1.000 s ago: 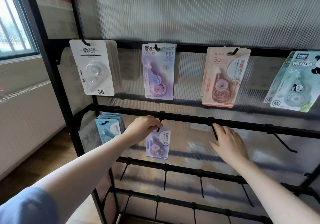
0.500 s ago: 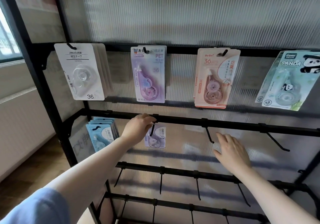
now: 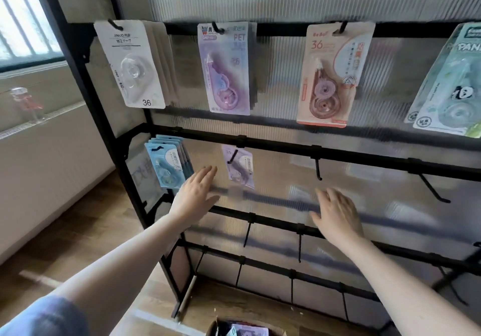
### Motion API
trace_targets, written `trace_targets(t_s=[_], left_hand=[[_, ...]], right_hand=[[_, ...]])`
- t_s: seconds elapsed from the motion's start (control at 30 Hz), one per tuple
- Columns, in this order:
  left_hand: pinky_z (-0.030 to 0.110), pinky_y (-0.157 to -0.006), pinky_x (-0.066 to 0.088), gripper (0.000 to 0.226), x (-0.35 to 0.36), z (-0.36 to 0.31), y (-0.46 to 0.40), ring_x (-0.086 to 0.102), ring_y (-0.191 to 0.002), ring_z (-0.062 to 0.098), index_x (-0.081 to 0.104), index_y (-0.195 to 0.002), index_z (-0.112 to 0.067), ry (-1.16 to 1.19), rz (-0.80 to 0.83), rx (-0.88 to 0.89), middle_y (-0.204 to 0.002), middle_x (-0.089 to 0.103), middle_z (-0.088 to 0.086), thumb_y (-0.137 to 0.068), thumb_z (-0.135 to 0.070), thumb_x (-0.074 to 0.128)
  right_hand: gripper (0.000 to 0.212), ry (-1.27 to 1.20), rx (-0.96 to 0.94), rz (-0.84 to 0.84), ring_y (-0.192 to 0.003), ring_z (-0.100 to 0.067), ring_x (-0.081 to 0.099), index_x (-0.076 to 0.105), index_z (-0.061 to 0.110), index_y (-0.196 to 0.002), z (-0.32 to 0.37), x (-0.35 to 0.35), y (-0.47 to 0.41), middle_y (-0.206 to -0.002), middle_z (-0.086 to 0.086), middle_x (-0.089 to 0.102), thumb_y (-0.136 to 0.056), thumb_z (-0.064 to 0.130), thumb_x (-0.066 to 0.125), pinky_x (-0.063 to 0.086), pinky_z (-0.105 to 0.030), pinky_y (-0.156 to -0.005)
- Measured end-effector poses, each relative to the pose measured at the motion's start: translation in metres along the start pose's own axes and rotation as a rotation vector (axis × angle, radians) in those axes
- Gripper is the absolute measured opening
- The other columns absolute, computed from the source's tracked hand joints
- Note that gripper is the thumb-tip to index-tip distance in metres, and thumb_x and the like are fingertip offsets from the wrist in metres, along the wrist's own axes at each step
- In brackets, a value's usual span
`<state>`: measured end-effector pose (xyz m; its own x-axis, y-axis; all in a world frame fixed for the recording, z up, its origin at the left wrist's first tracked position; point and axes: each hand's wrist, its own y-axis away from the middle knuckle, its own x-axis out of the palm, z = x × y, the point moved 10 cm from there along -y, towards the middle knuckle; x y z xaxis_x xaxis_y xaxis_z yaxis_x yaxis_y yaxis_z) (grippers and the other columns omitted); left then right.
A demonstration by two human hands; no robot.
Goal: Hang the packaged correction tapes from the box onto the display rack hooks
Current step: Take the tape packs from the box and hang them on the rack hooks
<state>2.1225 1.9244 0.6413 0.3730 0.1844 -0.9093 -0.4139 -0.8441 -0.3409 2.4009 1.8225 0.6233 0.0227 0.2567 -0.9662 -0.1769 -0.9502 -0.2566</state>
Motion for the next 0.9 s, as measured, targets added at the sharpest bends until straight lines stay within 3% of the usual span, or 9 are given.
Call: trace_targets(t_s=[0.4, 0.57, 0.73, 0.9], left_hand=[[0.032, -0.114, 0.016, 0.072, 0.104, 0.001, 0.108, 0.019, -0.142, 0.020, 0.025, -0.146, -0.015, -0.025, 0.140, -0.173, -0.153, 0.025, 0.005, -0.086, -0.028, 0.061], [0.048, -0.109, 0.030, 0.072, 0.168, 0.014, 0.154, 0.034, -0.134, 0.035, 0.039, -0.139, -0.007, 0.064, 0.233, -0.232, -0.143, 0.039, 0.017, -0.077, -0.034, 0.062], [0.055, -0.104, 0.035, 0.071, 0.235, 0.028, 0.208, 0.036, -0.132, 0.037, 0.040, -0.138, -0.003, 0.126, 0.368, -0.306, -0.141, 0.041, 0.020, -0.078, -0.036, 0.060], [0.047, -0.109, 0.031, 0.066, 0.282, 0.036, 0.255, 0.036, -0.133, 0.033, 0.037, -0.140, -0.006, 0.097, 0.441, -0.317, -0.144, 0.038, 0.017, -0.085, -0.031, 0.064]], right_hand=[[0.053, -0.088, -0.148, 0.160, -0.127, -0.029, 0.041, 0.038, 0.009, -0.139, 0.008, 0.092, 0.054, -0.139, -0.013, 0.042, -0.092, 0.029, 0.054, 0.033, -0.037, -0.106], [0.049, -0.121, -0.181, 0.254, -0.126, -0.028, 0.042, 0.039, 0.012, -0.137, 0.014, 0.151, 0.091, -0.138, -0.011, 0.042, -0.093, 0.027, 0.052, 0.035, -0.036, -0.104], [0.047, -0.087, -0.198, 0.377, -0.127, -0.029, 0.040, 0.040, 0.011, -0.134, 0.018, 0.218, 0.129, -0.137, -0.012, 0.042, -0.092, 0.026, 0.053, 0.033, -0.039, -0.105], [0.048, -0.104, -0.190, 0.501, -0.126, -0.029, 0.040, 0.039, 0.011, -0.136, 0.032, 0.282, 0.164, -0.136, -0.012, 0.043, -0.092, 0.027, 0.052, 0.032, -0.038, -0.105]])
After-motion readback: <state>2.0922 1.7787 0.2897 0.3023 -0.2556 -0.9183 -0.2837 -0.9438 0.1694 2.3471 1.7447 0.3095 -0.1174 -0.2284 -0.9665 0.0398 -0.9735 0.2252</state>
